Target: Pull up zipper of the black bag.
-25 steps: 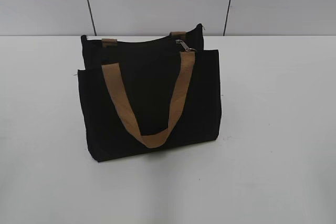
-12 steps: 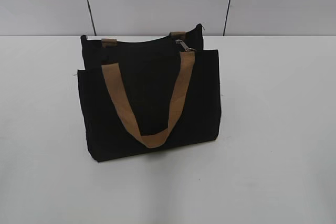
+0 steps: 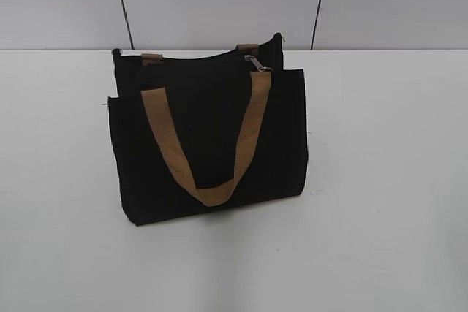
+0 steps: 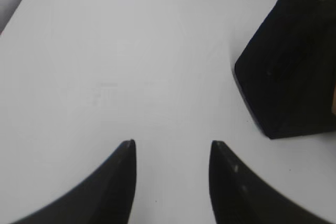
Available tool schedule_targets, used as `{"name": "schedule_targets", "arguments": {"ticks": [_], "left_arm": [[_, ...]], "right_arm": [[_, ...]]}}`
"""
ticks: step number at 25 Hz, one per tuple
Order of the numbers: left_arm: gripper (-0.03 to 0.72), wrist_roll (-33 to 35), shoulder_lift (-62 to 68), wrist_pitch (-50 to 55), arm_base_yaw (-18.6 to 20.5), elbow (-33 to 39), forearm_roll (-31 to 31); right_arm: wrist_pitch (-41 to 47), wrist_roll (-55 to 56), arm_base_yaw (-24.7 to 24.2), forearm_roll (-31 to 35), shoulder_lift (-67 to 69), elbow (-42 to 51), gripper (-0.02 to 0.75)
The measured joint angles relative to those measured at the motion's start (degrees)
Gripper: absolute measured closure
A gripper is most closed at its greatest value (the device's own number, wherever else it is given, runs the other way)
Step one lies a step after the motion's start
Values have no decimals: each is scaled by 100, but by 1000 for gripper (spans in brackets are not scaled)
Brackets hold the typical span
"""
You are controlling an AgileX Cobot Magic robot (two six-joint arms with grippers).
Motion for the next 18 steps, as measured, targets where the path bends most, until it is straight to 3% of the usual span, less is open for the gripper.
{"name": "schedule_targets", "arguments": {"ticks": [6, 18], "left_arm": [[344, 0, -320, 0, 481, 0, 0], [405, 0, -322, 0, 507, 0, 0]], "right_arm": [[-6, -6, -100, 55, 0, 0, 257], [-6, -8, -113, 67, 0, 0, 258]]}}
